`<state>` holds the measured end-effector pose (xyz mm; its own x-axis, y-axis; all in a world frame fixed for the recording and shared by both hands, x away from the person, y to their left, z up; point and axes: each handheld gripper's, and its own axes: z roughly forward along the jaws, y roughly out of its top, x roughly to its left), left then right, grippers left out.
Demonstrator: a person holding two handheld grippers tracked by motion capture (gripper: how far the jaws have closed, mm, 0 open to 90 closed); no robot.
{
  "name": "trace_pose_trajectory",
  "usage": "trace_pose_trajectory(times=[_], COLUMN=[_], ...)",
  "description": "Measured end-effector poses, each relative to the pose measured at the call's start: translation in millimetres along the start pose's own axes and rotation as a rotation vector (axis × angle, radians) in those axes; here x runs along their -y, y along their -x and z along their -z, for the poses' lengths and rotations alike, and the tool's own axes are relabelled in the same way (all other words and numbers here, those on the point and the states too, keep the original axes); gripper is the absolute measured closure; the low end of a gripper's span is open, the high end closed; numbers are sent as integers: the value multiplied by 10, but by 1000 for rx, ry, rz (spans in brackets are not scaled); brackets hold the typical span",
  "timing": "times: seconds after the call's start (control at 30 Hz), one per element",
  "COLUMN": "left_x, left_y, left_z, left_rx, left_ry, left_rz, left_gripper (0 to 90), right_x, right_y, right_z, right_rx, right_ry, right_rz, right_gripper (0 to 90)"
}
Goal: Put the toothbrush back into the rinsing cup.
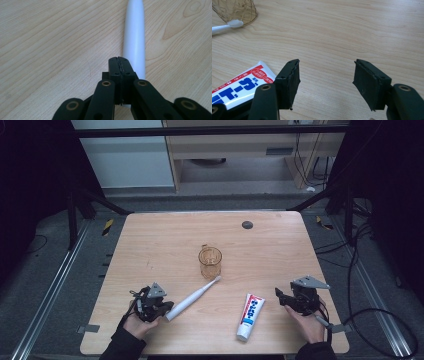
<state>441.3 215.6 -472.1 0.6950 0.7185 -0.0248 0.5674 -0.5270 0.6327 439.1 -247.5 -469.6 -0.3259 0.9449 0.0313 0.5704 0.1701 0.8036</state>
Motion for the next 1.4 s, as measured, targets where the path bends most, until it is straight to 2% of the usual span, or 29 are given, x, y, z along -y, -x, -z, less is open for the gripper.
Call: trace_pose_trajectory(times=[0.17,0.23,0.43,0.6,0.67,0.7,0.77,0.93,1.07,1.27,1.4], left_x=[-23,-74,-190,-330,-397,-434,-546,-675,-779,-835,-859], left_y=[-36,-58,-72,-66,-66,-64,-44,-12,-8,-11,4], left_z=[56,118,211,286,320,334,361,362,315,225,135], left_rx=[-11,-17,-28,-30,-29,-27,-32,-35,-29,-24,-13], left_ry=[25,56,94,115,127,135,144,138,108,80,42], left_rz=[20,35,31,21,19,19,5,-12,-33,-48,-61], left_gripper=[898,894,861,792,714,714,655,567,528,491,478], right_x=[-4,-8,-14,-30,-34,-34,-35,-38,-39,-38,-40], right_y=[8,17,60,116,132,132,125,128,136,142,143], right_z=[4,9,38,70,71,71,62,62,71,59,55], right_rx=[1,2,7,19,32,32,42,41,38,46,44], right_ry=[5,10,20,34,28,28,18,15,12,8,3], right_rz=[-2,-11,-30,-46,-44,-44,-34,-32,-42,-36,-29], right_gripper=[372,369,359,349,337,337,330,325,324,323,323])
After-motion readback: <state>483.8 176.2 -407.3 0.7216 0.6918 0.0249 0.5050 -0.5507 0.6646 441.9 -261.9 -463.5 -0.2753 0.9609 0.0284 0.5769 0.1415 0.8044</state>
